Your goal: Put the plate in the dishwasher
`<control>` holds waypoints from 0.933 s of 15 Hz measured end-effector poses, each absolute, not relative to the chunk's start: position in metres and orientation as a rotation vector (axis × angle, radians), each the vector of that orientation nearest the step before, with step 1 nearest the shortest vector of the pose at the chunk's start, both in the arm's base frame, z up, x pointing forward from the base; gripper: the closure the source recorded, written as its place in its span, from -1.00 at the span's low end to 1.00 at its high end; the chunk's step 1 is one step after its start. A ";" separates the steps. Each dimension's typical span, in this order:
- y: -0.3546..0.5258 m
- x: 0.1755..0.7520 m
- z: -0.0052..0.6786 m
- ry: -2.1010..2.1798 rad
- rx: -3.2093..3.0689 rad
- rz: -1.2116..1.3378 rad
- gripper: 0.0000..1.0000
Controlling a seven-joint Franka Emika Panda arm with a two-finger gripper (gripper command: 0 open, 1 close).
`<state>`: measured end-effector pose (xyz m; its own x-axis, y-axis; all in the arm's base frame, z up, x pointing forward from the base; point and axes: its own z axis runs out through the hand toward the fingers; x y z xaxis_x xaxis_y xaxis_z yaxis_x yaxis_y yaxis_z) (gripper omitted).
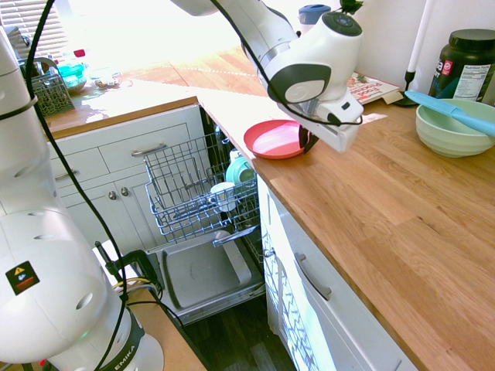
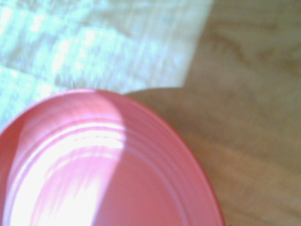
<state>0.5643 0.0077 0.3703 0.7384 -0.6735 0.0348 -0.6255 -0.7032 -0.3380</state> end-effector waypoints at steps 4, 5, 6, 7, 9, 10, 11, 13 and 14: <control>0.075 0.584 0.548 0.811 -2.872 -0.451 1.00; 0.113 0.579 0.583 0.741 -2.921 -0.502 1.00; 0.156 0.570 0.610 0.668 -2.970 -0.557 1.00; 0.200 0.563 0.624 0.593 -3.016 -0.617 1.00; 0.297 0.546 0.622 0.446 -3.105 -0.737 1.00; 0.350 0.535 0.608 0.368 -3.151 -0.793 1.00; 0.404 0.518 0.586 0.279 -3.194 -0.850 1.00; 0.508 0.464 0.513 0.065 -3.271 -0.950 1.00; 0.545 0.436 0.473 -0.057 -3.304 -0.989 1.00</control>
<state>0.4364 0.5446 0.4729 0.8389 0.1175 0.5315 -0.0561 -0.9526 0.2991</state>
